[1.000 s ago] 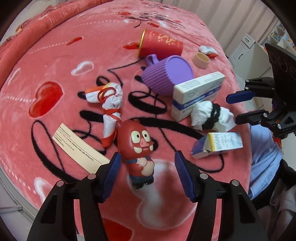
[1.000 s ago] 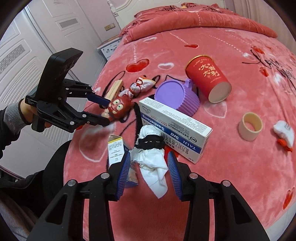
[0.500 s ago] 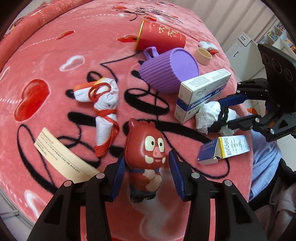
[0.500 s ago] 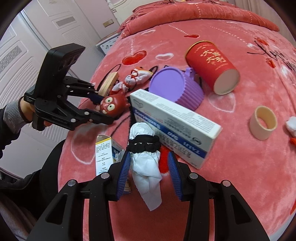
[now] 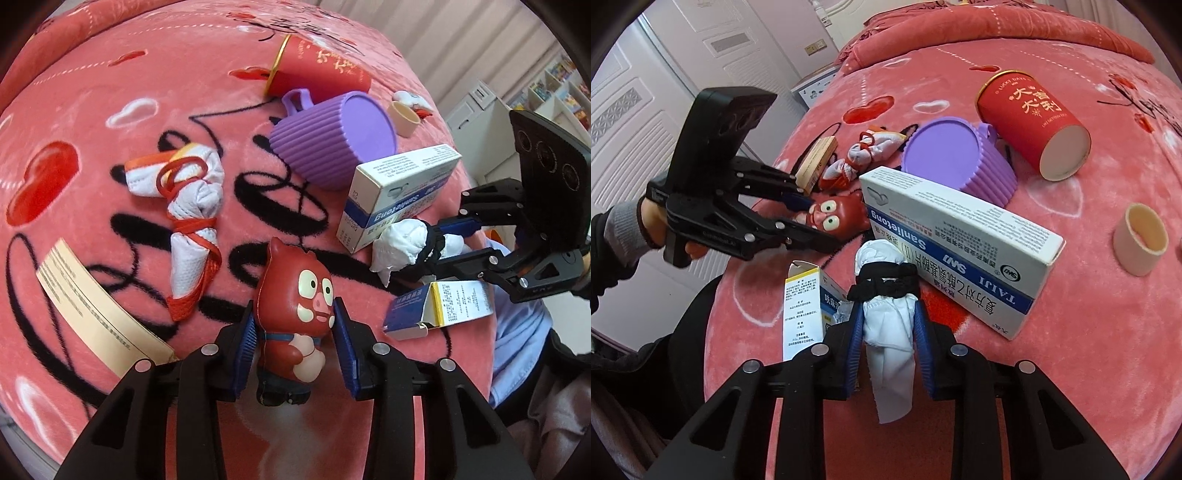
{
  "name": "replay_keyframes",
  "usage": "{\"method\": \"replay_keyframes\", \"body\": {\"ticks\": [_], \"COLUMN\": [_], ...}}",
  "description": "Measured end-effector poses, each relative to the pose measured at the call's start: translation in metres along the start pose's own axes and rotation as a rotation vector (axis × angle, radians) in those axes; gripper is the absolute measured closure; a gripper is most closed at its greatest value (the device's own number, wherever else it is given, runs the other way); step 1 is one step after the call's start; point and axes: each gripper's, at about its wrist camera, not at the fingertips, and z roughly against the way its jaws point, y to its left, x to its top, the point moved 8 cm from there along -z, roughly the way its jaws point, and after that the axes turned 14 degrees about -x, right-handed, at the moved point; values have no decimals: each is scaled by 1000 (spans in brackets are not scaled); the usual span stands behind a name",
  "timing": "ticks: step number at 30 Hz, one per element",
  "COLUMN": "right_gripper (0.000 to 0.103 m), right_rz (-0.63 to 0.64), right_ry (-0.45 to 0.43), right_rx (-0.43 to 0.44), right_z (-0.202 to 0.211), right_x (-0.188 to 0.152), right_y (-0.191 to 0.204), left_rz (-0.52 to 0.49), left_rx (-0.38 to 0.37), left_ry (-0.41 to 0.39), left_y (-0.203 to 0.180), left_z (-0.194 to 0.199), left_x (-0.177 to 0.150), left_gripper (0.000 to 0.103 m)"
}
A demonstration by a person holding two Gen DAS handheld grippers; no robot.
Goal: Collect trash
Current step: 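Carry the tissue and figurine in both tools over the orange bucket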
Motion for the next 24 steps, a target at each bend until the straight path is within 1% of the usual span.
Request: {"method": "replay_keyframes", "body": {"ticks": [4, 6, 11, 14, 17, 21, 24], "right_gripper": [78, 78, 78, 78, 78, 78, 78], "right_rz": [13, 7, 20, 33, 48, 37, 24], "right_ry": [-30, -44, -96, -123, -144, -162, -178], "right_rx": [-19, -21, -35, -34, -36, -34, -32], "right_z": [3, 10, 43, 70, 97, 129, 152], "right_x": [1, 2, 6, 5, -5, -21, -37], "right_y": [3, 4, 6, 13, 18, 26, 34], "left_rz": [-15, -28, -71, -94, -122, -166, -191], "left_rx": [10, -1, 21, 30, 39, 47, 31], "left_ry": [-19, -27, -43, -64, -83, -95, -110], "left_y": [-7, -15, -43, -63, -88, -119, -144], "left_z": [7, 15, 32, 46, 62, 73, 77], "left_x": [1, -1, -3, -7, -13, -23, -32], "left_gripper": [65, 65, 65, 65, 65, 65, 65]}}
